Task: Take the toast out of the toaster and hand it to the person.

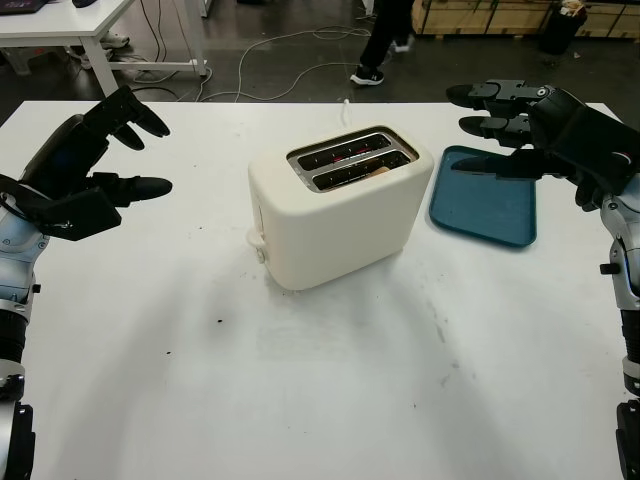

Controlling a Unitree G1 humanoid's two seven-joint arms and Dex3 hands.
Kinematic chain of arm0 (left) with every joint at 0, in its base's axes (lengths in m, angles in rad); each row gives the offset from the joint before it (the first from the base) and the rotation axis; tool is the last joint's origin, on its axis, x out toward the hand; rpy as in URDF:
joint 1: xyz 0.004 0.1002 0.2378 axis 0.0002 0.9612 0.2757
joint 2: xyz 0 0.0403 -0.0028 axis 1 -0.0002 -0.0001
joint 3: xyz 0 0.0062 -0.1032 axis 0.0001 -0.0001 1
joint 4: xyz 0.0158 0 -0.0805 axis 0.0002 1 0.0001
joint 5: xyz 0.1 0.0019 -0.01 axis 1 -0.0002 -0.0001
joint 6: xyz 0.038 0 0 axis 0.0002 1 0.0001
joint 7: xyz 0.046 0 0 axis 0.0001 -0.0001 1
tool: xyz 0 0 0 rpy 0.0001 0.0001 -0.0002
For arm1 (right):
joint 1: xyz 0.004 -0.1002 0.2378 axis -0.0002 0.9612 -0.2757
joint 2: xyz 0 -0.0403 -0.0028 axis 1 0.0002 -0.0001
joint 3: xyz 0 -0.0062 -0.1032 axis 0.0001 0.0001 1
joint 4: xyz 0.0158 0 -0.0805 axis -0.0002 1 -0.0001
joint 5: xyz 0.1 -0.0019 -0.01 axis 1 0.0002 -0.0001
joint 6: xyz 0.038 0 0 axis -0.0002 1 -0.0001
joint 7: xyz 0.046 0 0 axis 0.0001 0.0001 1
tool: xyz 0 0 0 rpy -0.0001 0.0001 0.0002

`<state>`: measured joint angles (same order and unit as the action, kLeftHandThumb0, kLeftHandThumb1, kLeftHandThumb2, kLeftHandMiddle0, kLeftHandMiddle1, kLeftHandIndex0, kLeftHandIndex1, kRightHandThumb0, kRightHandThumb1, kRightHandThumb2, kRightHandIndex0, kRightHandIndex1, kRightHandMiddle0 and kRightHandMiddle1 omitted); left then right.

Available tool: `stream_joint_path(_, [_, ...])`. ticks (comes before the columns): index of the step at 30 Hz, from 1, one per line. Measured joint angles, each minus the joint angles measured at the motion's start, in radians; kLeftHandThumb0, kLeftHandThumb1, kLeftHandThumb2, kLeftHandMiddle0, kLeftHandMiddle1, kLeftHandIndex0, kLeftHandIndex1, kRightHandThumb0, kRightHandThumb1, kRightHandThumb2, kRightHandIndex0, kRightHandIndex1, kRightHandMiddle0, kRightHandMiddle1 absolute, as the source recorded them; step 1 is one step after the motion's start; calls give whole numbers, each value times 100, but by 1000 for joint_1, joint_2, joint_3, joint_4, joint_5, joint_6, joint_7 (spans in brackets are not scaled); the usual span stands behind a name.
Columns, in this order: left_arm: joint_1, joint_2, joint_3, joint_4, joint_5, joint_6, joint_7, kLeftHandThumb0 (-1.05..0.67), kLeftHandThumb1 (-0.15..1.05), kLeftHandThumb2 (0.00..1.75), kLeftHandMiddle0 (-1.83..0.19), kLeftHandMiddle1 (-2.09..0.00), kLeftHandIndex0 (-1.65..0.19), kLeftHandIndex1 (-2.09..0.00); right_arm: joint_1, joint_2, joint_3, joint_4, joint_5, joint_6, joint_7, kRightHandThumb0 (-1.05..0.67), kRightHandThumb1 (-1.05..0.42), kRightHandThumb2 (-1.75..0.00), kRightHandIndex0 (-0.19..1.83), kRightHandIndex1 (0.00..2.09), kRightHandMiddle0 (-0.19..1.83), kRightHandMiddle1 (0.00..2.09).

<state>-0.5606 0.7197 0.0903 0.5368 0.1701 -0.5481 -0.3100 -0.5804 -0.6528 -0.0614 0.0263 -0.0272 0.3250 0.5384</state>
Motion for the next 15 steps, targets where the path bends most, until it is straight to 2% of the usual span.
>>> stream_joint_path(15, [0,0,0,-1,0,10,0,-105,92,30,0,-169,0,-149,0,0,0,0,10,-1,2,-55,-77,0,44,2,45,1])
